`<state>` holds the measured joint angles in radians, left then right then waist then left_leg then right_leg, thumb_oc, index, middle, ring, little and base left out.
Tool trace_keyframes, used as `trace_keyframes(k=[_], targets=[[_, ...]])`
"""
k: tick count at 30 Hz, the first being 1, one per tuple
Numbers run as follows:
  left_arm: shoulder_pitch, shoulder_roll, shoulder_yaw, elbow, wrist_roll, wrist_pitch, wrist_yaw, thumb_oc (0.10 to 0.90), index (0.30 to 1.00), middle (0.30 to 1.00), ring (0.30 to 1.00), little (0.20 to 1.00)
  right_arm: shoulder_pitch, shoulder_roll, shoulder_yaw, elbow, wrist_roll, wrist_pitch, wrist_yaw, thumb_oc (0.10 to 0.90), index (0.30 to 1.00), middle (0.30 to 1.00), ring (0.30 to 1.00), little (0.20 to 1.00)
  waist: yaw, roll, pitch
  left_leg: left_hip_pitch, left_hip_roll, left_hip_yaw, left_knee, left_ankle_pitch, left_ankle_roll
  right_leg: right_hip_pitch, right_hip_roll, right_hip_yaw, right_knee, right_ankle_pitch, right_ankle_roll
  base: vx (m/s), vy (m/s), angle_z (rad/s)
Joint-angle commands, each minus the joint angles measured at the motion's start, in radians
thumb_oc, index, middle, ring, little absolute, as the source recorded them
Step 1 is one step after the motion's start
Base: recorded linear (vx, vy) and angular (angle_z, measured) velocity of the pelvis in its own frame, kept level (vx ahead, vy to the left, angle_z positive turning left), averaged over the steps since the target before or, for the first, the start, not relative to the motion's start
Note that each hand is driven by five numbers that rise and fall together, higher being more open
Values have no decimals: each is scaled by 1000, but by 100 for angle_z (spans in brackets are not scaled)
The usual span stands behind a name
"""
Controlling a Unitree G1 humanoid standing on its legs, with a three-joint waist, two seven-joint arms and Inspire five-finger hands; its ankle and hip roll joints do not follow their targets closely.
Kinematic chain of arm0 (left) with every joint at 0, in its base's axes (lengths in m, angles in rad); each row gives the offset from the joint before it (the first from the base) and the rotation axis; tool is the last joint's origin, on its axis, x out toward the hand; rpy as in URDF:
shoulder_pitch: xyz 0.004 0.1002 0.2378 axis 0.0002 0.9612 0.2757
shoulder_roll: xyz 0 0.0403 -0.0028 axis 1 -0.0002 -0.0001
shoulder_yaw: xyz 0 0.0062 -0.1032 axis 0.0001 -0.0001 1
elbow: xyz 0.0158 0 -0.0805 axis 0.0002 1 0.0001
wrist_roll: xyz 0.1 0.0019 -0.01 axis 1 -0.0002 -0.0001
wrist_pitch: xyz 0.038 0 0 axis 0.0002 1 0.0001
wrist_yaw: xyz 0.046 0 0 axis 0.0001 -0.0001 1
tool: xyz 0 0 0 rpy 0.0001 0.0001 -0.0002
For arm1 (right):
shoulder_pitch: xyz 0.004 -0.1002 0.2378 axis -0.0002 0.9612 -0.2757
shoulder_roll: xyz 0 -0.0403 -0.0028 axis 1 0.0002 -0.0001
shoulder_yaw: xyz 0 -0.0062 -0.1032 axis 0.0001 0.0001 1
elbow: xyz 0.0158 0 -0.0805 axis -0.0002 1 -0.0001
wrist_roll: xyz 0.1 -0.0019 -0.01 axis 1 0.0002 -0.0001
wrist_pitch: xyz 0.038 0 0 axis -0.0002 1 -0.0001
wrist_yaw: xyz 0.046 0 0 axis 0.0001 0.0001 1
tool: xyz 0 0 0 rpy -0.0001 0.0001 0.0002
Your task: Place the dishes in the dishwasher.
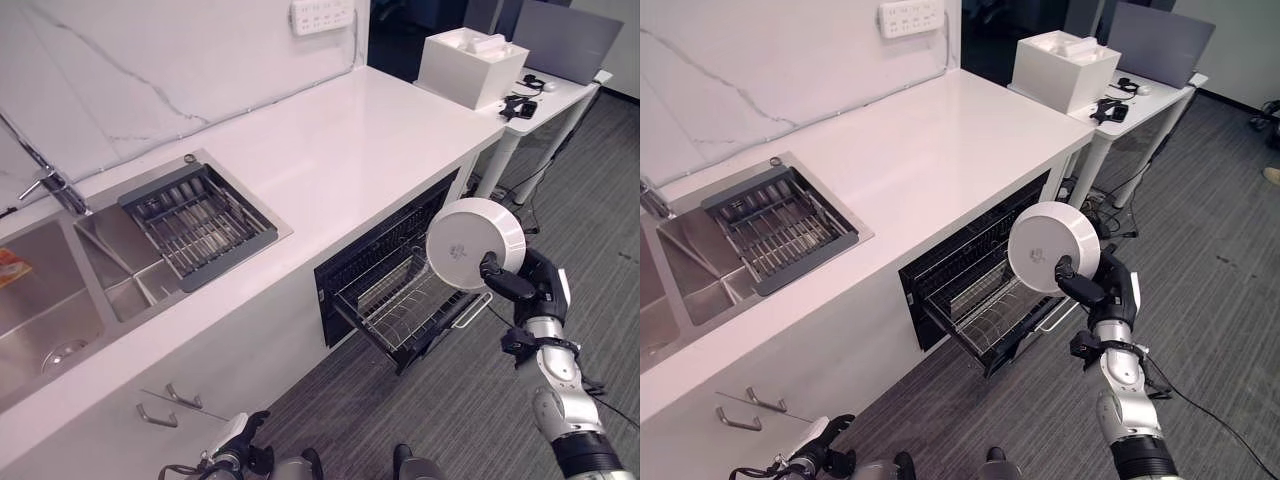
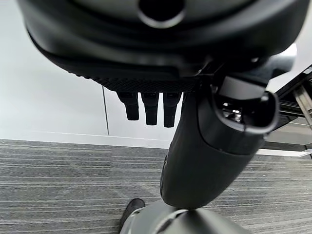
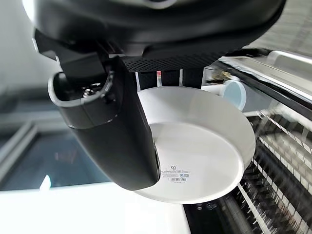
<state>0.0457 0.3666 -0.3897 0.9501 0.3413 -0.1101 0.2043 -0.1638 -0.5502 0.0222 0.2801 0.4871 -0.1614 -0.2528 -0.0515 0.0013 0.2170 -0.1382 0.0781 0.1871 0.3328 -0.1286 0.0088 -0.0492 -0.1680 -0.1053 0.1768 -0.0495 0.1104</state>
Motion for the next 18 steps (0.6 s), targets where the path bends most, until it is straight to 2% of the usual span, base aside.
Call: trace_keyframes(k=[1,2,3,11,15,18], targets=[[6,72,-1,-57,38,-2,-6,800,900,900,900,900,-152,-85,-46,-30,-88,-20,8,400,300,300,300,300,23,3,-2,66,1,-85,-33,-118,-19,-23,-50,-24,123,-104,59,51,37,3],[5,82,-1,-72,34,9,-14,800,900,900,900,900,-163,-107,-42,-19,-117,21,27,400,300,300,300,300,27,2,5,64,-1,-88,-33,-115,-17,-24,-52,-24,123,-101,60,49,36,2],[4,88,2,-80,34,12,-20,800,900,900,900,900,-171,-120,-39,-7,-130,35,33,400,300,300,300,300,31,2,10,62,-2,-89,-33,-114,-16,-24,-53,-25,123,-99,61,48,33,2],[-18,133,11,-102,23,18,-44,800,900,900,900,900,-269,-244,-15,82,-302,75,74,400,300,300,300,300,63,-16,53,35,-7,-112,-33,-98,-10,-46,-57,-22,123,-82,70,17,-11,8],[-38,149,7,-105,21,8,-34,800,900,900,900,900,-333,-302,61,148,-444,56,81,400,300,300,300,300,81,-24,89,9,-11,-124,-33,-84,-7,-66,-58,-20,123,-69,74,-44,-20,2],[-64,166,-1,-106,4,15,-25,800,900,900,900,900,-380,-323,122,187,-496,45,64,400,300,300,300,300,91,-33,112,-13,-14,-130,-33,-76,-5,-82,-57,-20,123,-62,75,-75,-32,1]])
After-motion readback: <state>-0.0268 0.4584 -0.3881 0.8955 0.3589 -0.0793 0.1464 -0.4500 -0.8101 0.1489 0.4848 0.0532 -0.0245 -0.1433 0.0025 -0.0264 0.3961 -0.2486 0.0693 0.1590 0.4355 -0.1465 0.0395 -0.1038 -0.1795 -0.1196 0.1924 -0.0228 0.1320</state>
